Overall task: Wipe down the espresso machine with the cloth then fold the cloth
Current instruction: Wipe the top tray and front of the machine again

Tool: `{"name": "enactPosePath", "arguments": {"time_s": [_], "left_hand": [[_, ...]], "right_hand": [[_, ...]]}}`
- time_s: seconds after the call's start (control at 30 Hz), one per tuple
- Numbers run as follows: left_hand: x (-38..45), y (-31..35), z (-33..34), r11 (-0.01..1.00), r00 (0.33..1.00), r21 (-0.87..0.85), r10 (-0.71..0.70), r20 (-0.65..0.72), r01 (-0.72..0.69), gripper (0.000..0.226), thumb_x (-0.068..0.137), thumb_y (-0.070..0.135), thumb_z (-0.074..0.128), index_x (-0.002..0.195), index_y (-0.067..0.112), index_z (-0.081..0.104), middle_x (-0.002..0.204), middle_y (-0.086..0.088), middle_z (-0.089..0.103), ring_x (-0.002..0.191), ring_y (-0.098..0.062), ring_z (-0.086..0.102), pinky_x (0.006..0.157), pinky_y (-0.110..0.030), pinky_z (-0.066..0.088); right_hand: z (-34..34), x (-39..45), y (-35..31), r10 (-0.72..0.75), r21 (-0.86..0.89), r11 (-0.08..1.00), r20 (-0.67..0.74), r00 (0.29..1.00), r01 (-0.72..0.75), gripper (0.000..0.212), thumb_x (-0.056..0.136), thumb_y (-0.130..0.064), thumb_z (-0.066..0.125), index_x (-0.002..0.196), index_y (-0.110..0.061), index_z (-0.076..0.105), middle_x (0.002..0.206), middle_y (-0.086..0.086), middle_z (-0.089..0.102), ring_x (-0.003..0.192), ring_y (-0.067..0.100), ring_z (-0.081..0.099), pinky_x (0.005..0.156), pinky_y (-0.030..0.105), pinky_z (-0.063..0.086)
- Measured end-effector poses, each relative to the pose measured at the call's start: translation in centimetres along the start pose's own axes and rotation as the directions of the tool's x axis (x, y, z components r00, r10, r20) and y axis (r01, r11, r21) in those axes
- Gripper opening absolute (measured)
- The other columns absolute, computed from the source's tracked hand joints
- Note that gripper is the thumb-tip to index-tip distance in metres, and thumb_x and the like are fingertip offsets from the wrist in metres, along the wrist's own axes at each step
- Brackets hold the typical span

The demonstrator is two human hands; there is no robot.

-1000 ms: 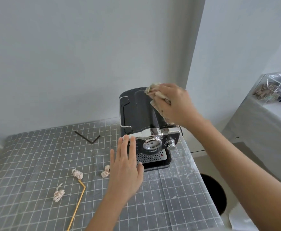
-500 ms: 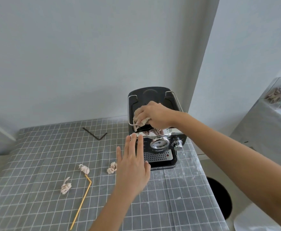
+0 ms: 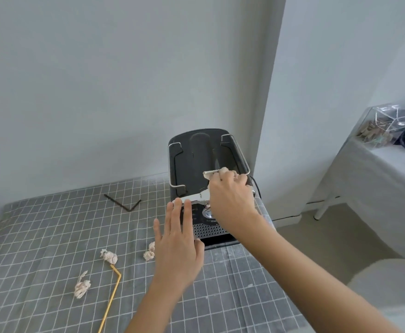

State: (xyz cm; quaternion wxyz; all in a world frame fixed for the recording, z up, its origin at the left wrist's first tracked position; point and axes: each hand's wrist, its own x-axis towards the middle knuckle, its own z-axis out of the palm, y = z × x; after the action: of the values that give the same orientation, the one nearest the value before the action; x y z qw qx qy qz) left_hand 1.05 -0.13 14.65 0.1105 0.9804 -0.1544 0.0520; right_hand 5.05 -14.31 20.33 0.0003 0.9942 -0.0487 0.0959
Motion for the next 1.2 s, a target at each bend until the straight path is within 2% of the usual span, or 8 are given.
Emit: {"name": "enactPosePath", "arguments": {"time_s": [0.2, 0.4, 0.53, 0.7, 0.8, 0.9, 1.03, 1.2], "left_hand": [[0.1, -0.2, 0.2, 1.0, 0.999, 0.011, 0.029, -0.013, -0.029, 0.086, 0.086, 0.033, 0.056, 0.152, 0.015, 0.004, 0.159, -0.008, 0.006, 0.147, -0.026, 0.007, 0.114, -0.051, 0.013], [0.3, -0.1, 0.2, 1.0, 1.0, 0.023, 0.017, -0.003, -0.017, 0.085, 0.086, 0.034, 0.057, 0.152, 0.014, 0.008, 0.159, -0.009, 0.007, 0.147, -0.026, 0.008, 0.114, -0.049, 0.01], [0.1, 0.0, 0.0, 0.999, 1.0, 0.032, 0.023, -0.017, -0.022, 0.086, 0.082, 0.032, 0.062, 0.151, 0.011, 0.015, 0.157, -0.012, 0.014, 0.145, -0.029, 0.018, 0.113, -0.053, 0.021], [0.0, 0.3, -0.1, 0.999, 1.0, 0.05, 0.009, -0.012, -0.008, 0.086, 0.085, 0.033, 0.059, 0.152, 0.012, 0.01, 0.158, -0.012, 0.01, 0.146, -0.028, 0.014, 0.113, -0.053, 0.021], [0.1, 0.5, 0.0, 0.999, 1.0, 0.043, -0.001, -0.006, 0.001, 0.086, 0.087, 0.034, 0.055, 0.152, 0.014, 0.003, 0.159, -0.01, 0.004, 0.147, -0.026, 0.007, 0.114, -0.051, 0.012], [0.2, 0.5, 0.0, 1.0, 1.0, 0.031, -0.003, -0.01, 0.003, 0.086, 0.087, 0.034, 0.055, 0.152, 0.015, 0.002, 0.159, -0.009, 0.004, 0.147, -0.026, 0.006, 0.113, -0.049, 0.008], [0.1, 0.7, -0.2, 0.999, 1.0, 0.029, -0.015, -0.011, 0.016, 0.087, 0.087, 0.035, 0.054, 0.152, 0.015, 0.001, 0.159, -0.009, 0.003, 0.148, -0.025, 0.004, 0.114, -0.049, 0.008], [0.0, 0.9, -0.2, 0.999, 1.0, 0.029, -0.028, 0.005, 0.028, 0.087, 0.089, 0.036, 0.05, 0.152, 0.016, -0.006, 0.159, -0.009, -0.004, 0.148, -0.025, -0.002, 0.118, -0.052, 0.011]], "right_hand": [[2.2, -4.0, 5.9, -0.208, 0.088, 0.975, 0.041, 0.977, 0.204, 0.046, 0.086, -0.002, 0.035, 0.128, -0.017, 0.047, 0.142, 0.0, 0.038, 0.109, 0.032, 0.053, 0.082, 0.039, 0.049], [-0.3, -3.6, 9.5, 0.063, 0.436, 0.9, -0.069, 0.996, -0.027, 0.018, 0.096, -0.009, 0.051, 0.108, -0.015, 0.062, 0.12, 0.002, 0.06, 0.092, 0.032, 0.058, 0.075, 0.042, 0.052], [1.1, -4.5, 7.9, -0.136, 0.408, 0.899, -0.079, 0.988, 0.157, 0.048, 0.085, 0.007, 0.057, 0.126, -0.019, 0.061, 0.133, 0.004, 0.053, 0.112, 0.03, 0.053, 0.091, 0.044, 0.045], [0.5, -4.7, 11.0, -0.001, 0.513, 0.858, 0.054, 0.999, -0.027, 0.035, 0.095, -0.008, 0.054, 0.12, -0.03, 0.065, 0.122, 0.001, 0.06, 0.095, 0.025, 0.061, 0.078, 0.03, 0.048], [-2.6, -2.1, 11.5, 0.022, 0.558, 0.824, -0.195, 0.981, 0.093, 0.031, 0.094, -0.002, 0.055, 0.109, -0.026, 0.069, 0.103, -0.02, 0.057, 0.093, 0.019, 0.057, 0.079, 0.029, 0.043], [-4.3, 2.7, 10.8, -0.232, 0.443, 0.841, -0.227, 0.946, 0.312, 0.023, 0.095, -0.011, 0.055, 0.104, -0.026, 0.069, 0.102, -0.03, 0.058, 0.111, 0.016, 0.048, 0.096, 0.038, 0.039], [-3.9, 6.7, 8.7, -0.193, 0.117, 0.98, 0.342, 0.92, 0.162, 0.04, 0.098, -0.046, 0.037, 0.075, -0.018, 0.053, 0.111, 0.01, 0.05, 0.117, 0.039, 0.043, 0.097, 0.051, 0.044], [-4.3, 7.4, 4.8, -0.12, -0.203, 0.958, 0.363, 0.924, 0.204, 0.037, 0.099, -0.036, 0.042, 0.124, -0.012, 0.057, 0.134, 0.014, 0.042, 0.122, 0.037, 0.039, 0.076, 0.04, 0.038]]}}
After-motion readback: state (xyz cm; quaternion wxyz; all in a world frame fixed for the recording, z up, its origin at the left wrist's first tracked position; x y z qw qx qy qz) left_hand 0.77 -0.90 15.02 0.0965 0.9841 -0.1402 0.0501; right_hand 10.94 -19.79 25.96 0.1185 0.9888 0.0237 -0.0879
